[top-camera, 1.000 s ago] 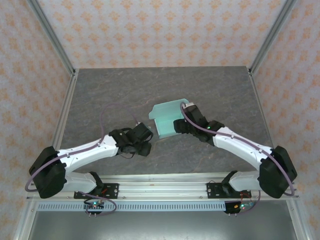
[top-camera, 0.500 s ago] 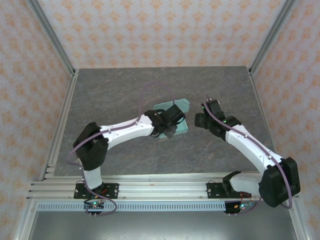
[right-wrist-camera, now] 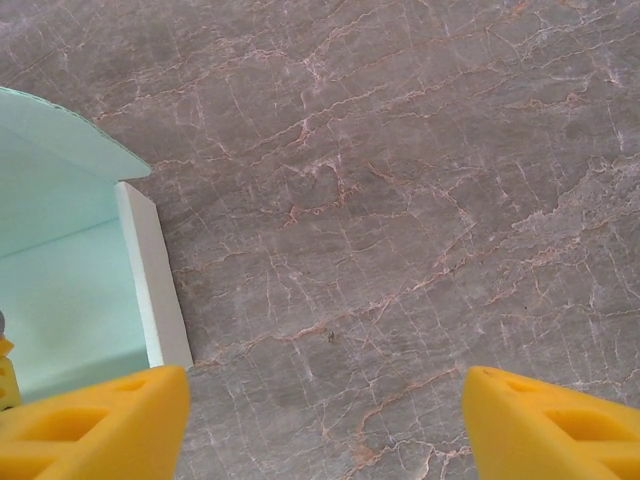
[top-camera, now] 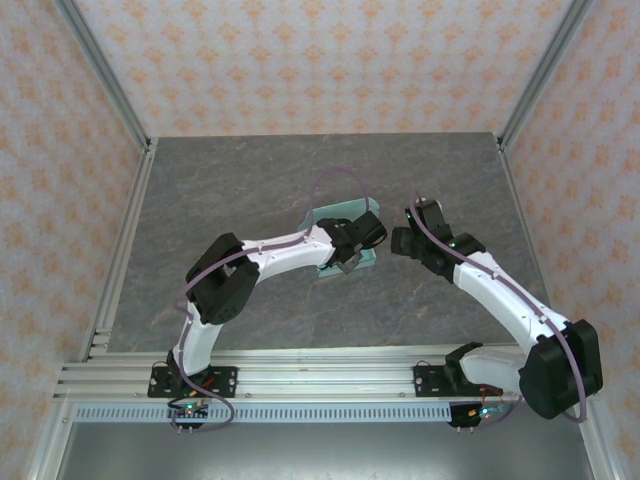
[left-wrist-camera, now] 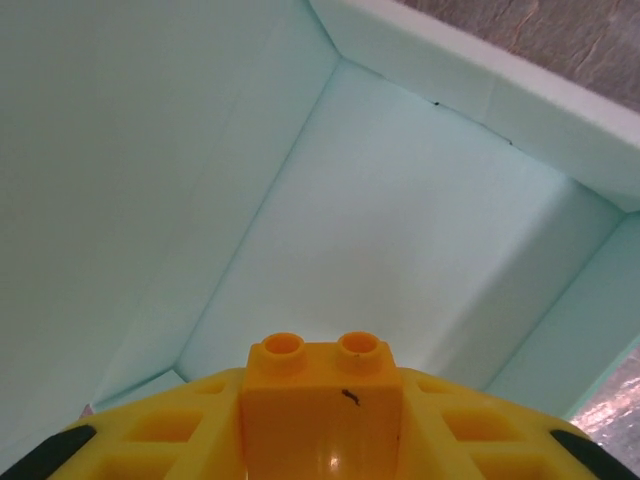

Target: Fold the paper box

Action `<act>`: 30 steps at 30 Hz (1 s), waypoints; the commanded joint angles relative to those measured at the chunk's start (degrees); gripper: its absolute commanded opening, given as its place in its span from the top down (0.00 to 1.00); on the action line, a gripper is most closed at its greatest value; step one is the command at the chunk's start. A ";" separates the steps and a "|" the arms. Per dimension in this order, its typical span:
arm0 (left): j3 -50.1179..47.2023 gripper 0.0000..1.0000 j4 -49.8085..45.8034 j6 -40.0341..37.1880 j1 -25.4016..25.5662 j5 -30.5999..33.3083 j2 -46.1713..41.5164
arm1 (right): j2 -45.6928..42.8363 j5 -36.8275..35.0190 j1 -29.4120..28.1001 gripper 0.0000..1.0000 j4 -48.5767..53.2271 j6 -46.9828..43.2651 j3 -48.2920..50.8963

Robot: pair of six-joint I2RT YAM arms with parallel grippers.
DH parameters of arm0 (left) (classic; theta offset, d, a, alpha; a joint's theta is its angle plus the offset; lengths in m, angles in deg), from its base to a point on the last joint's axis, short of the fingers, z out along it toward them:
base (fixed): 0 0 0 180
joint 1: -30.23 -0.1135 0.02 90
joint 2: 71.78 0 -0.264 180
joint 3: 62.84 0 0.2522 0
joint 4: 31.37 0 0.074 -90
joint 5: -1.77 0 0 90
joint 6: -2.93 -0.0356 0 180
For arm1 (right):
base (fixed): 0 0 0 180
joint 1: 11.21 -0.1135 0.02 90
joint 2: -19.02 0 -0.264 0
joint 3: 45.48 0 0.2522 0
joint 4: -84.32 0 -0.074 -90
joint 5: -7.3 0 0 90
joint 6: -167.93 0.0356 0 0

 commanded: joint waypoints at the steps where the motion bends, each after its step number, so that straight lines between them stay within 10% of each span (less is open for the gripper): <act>1: 1.52 0.57 -1.16 -0.54 -0.23 3.33 -0.45 | -0.50 -0.44 0.13 0.27 0.96 0.70 0.32; 18: -13.53 0.43 6.89 7.02 -1.14 -6.46 -24.96 | -0.16 3.30 0.17 0.26 -5.81 -4.55 -0.40; 30: -32.69 0.34 13.14 12.57 -14.69 -15.22 -42.84 | 3.43 15.92 3.21 0.19 -23.45 -20.16 2.77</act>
